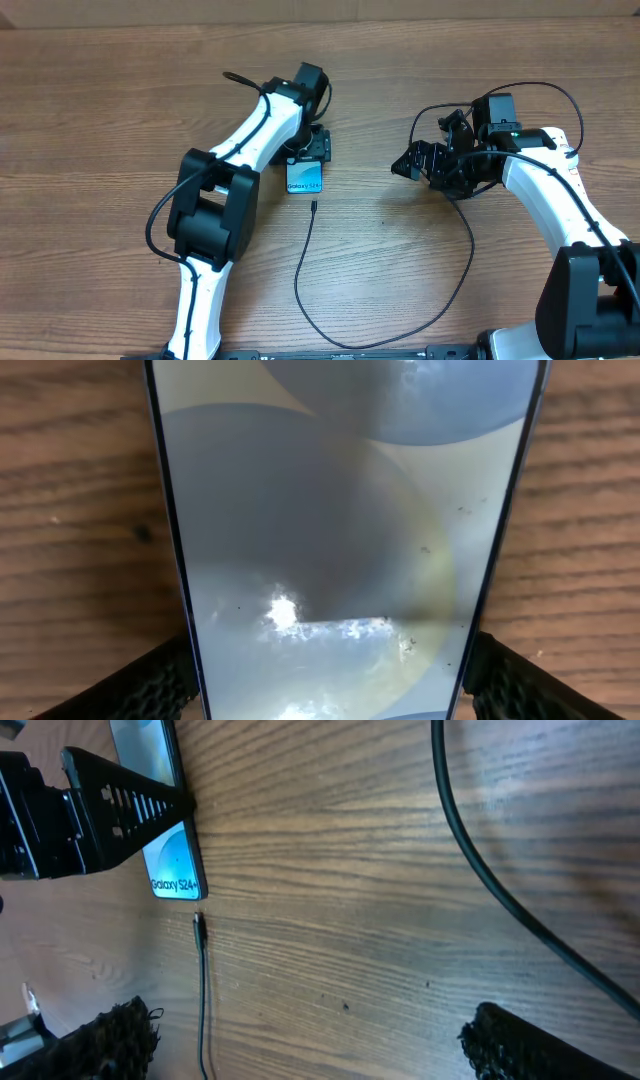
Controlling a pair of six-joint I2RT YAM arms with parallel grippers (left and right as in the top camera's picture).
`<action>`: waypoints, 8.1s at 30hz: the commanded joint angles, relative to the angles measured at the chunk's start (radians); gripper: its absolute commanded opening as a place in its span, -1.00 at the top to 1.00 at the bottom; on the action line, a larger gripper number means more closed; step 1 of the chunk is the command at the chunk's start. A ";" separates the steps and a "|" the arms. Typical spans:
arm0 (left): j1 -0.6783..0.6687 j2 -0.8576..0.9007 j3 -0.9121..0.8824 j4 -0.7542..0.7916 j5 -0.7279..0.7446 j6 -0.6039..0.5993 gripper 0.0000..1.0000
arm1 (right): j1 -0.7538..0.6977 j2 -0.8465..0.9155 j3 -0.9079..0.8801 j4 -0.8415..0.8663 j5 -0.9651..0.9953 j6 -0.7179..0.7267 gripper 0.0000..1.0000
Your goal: Plug charger to phone and switch on socket
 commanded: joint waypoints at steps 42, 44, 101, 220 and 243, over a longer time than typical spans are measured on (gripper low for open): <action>-0.053 0.029 0.010 -0.055 -0.017 0.048 -0.42 | 0.066 0.005 -0.055 0.023 0.008 0.086 -1.00; -0.053 0.028 0.010 -0.056 -0.013 0.052 -0.40 | 0.066 0.005 -0.088 0.069 0.008 0.133 -1.00; -0.029 0.028 0.010 -0.073 0.386 0.246 -0.96 | 0.442 0.296 -0.253 1.072 0.222 0.628 -0.22; 0.243 -0.021 0.073 0.172 1.156 0.248 0.91 | 0.182 0.298 -0.211 1.793 -0.781 1.056 -0.99; 0.407 -0.306 0.073 -0.256 0.837 0.296 0.92 | 0.077 0.141 -0.146 0.834 -0.356 0.491 -0.99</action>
